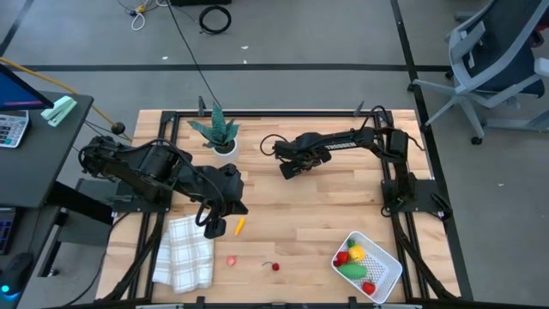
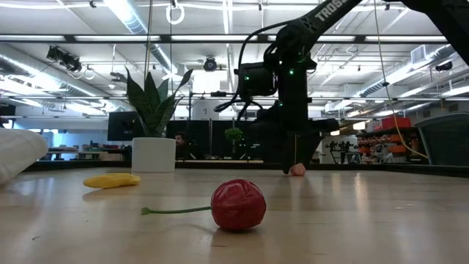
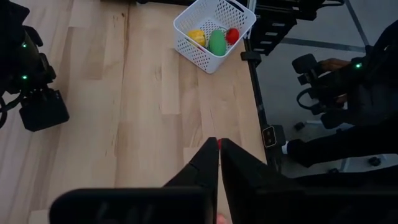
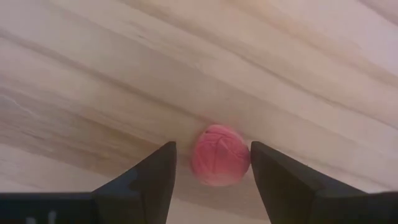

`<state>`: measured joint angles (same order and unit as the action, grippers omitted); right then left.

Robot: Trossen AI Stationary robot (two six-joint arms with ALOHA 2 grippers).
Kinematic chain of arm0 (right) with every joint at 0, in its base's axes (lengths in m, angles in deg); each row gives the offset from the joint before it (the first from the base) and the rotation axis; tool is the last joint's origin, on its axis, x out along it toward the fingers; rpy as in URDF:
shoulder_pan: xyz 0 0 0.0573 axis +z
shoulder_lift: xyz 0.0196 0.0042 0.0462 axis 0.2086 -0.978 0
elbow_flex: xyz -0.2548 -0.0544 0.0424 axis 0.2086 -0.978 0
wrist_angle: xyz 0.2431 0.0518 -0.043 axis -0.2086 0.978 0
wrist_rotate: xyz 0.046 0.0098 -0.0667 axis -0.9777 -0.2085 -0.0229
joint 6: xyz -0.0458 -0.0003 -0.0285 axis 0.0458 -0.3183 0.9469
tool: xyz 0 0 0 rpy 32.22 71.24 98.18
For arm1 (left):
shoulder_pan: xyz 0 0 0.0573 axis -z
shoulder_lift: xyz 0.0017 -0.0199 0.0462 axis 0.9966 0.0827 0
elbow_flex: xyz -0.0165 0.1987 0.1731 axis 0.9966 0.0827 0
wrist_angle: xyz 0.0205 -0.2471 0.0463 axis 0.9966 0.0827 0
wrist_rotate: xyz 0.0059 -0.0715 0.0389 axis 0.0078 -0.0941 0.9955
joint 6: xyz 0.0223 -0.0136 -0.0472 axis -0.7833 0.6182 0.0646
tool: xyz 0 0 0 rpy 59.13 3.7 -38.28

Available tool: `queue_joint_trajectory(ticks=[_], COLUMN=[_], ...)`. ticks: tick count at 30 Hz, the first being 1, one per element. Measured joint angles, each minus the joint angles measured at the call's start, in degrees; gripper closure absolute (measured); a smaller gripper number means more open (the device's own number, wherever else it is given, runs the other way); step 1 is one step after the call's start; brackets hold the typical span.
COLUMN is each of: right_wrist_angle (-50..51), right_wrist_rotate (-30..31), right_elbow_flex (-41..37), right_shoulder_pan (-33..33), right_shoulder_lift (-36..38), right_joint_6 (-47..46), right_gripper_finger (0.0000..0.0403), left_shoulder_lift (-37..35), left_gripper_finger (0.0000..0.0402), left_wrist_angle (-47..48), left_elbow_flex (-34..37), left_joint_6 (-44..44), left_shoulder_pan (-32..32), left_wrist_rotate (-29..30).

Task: Pick and placing Produce into tupperware
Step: Put the top pink peach into the white bin

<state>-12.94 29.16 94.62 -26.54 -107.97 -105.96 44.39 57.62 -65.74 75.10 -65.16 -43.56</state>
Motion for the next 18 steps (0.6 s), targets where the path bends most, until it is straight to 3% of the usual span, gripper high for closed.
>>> queue_joint_trajectory(ticks=[12, 18], right_wrist_angle=[0.03, 0.01], right_wrist_rotate=[-0.87, 0.06], right_elbow_flex=[0.0, 0.0], right_shoulder_pan=[0.04, 0.5], right_shoulder_lift=[0.0, 0.0], right_joint_6=[1.42, 2.82], right_gripper_finger=[0.0197, 0.0269], left_shoulder_lift=[0.0, 0.0], left_gripper_finger=[0.038, 0.0385], left_wrist_angle=[0.02, 0.01], left_elbow_flex=[0.0, -0.02], left_joint_6=[0.02, 0.02], left_shoulder_pan=[0.0, 0.0], left_wrist_rotate=[0.02, 0.04])
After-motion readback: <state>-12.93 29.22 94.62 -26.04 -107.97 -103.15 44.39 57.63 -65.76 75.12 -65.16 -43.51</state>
